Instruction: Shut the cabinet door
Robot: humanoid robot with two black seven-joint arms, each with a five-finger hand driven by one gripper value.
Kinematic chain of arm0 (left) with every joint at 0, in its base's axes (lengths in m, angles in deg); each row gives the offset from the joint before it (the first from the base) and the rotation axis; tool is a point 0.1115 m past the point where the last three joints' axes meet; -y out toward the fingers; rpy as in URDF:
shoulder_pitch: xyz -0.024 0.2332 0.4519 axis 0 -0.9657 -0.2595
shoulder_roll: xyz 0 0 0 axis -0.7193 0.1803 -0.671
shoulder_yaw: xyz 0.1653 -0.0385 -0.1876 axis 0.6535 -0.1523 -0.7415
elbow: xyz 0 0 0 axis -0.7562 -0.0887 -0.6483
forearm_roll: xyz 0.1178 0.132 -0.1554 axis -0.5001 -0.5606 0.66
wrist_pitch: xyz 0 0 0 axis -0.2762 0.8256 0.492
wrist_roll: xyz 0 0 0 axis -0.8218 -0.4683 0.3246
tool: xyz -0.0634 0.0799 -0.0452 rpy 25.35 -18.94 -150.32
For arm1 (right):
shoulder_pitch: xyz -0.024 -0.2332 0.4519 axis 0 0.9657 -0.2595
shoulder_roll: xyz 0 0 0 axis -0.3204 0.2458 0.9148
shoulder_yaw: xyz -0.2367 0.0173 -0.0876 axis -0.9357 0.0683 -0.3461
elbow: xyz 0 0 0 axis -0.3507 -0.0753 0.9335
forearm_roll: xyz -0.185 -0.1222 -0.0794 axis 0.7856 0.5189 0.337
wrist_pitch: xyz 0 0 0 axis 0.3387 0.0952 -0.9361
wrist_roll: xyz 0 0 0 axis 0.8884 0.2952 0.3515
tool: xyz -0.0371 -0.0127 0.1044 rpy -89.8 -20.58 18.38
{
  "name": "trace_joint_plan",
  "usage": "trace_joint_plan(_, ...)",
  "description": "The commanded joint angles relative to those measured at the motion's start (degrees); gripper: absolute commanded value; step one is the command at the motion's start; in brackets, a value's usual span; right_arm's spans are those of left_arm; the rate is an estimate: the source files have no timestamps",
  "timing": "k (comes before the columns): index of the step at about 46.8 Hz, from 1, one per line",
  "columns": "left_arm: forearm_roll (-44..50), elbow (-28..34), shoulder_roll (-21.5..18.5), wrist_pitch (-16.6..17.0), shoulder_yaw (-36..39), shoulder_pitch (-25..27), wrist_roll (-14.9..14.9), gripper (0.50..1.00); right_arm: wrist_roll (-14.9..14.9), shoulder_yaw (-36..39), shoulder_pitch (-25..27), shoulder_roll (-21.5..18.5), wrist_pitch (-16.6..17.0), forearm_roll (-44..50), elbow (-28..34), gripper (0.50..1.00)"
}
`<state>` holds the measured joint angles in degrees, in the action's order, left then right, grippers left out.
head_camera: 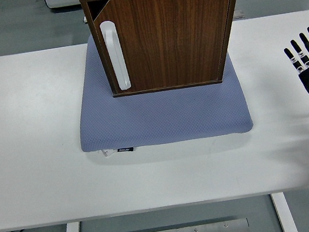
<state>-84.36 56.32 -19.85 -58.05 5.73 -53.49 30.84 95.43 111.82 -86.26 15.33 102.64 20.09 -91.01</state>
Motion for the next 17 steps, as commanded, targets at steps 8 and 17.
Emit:
trace_joint_plan(8, 0.0, 0.0, 0.0, -0.1, 0.0, 0.0, 0.0, 1.000, 1.0, 2.0, 0.0, -2.9, -1.8, -0.1, 2.1, 1.000)
trace_joint_plan(17, 0.0, 0.0, 0.0, 0.0, 0.0, 0.0, 0.0, 1.000, 1.6, 2.0, 0.0, -4.3, -2.5, -0.5, 2.1, 1.000)
